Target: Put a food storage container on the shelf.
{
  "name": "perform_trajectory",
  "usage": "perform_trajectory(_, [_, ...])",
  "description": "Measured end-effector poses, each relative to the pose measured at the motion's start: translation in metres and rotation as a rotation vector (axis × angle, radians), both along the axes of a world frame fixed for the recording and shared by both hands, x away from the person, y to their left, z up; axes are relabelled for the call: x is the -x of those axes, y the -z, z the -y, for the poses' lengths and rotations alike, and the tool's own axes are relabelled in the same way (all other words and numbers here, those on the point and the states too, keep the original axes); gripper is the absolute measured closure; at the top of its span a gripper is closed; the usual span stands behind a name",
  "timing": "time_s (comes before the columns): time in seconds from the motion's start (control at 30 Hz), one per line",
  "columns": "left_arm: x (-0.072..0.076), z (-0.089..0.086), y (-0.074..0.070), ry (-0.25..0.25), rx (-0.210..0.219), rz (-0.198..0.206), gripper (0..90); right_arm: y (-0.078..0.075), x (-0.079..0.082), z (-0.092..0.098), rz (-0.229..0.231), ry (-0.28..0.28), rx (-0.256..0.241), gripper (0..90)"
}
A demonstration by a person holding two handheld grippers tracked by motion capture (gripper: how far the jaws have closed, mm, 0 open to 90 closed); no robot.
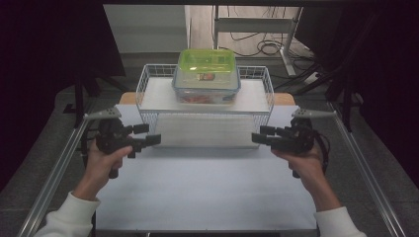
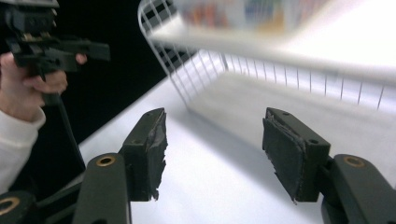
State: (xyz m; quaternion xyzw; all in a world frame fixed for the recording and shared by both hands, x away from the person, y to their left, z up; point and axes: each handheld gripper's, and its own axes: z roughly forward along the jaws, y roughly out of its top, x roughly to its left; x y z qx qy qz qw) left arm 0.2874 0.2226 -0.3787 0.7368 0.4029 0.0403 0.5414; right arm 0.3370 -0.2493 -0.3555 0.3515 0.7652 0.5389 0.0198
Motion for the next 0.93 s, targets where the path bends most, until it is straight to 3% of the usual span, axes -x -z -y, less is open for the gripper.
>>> perform_trajectory(0.13, [0.007,0.005,0.022,-0.011,-0.046,-0.022,21.9,0.033,0.013,0.003,-0.019,-0.005,0.058,37.4])
perform_trajectory(0.3, [0.014,0.017,0.043,-0.006,-0.109,-0.037,22.2,0.057,0.02,0.006,-0.042,-0.005,0.073,36.9])
perform_trajectory(0.5, [0.018,0.03,0.064,-0.007,-0.185,-0.047,23.0,0.081,0.024,0.007,-0.082,-0.011,0.135,36.0])
perform_trajectory(0.67, [0.019,0.036,0.072,-0.007,-0.214,-0.059,22.6,0.087,0.024,0.007,-0.086,-0.005,0.145,35.7])
perform_trajectory(0.93, [0.019,0.032,0.073,-0.032,-0.202,-0.069,22.2,0.083,0.024,0.009,-0.068,0.001,0.132,32.9])
